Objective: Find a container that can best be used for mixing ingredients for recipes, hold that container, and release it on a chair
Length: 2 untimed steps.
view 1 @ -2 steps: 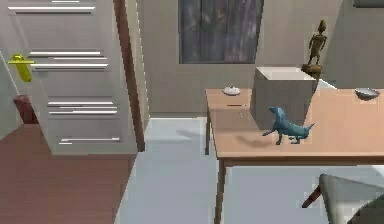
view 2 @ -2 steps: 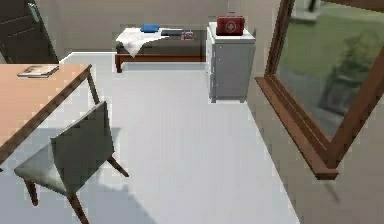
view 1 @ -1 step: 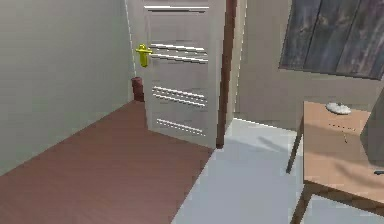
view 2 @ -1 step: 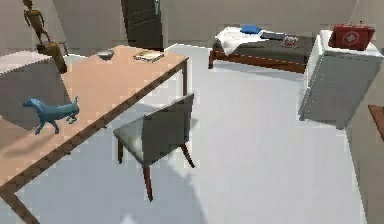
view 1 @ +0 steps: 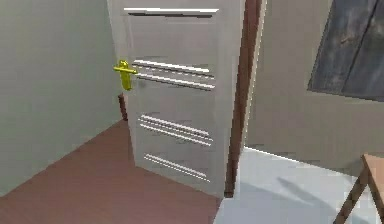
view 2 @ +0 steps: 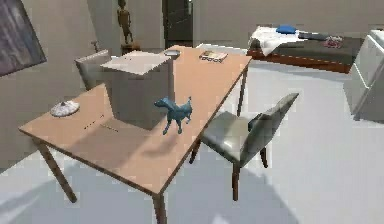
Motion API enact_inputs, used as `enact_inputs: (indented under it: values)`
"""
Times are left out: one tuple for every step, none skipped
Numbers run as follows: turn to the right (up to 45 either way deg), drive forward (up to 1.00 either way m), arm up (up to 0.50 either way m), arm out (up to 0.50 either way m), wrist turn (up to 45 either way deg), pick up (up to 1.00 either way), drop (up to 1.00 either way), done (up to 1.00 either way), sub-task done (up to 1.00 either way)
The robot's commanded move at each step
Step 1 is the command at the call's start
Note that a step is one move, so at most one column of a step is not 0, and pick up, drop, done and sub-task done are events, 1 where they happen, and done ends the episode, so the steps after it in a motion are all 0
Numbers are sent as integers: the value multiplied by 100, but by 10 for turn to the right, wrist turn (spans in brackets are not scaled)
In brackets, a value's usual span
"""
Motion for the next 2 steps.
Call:
enact_inputs:
  values:
    - [360, 0, 0, 0, 0, 0, 0, 0, 0]
    - [30, 0, 0, 0, 0, 0, 0, 0, 0]
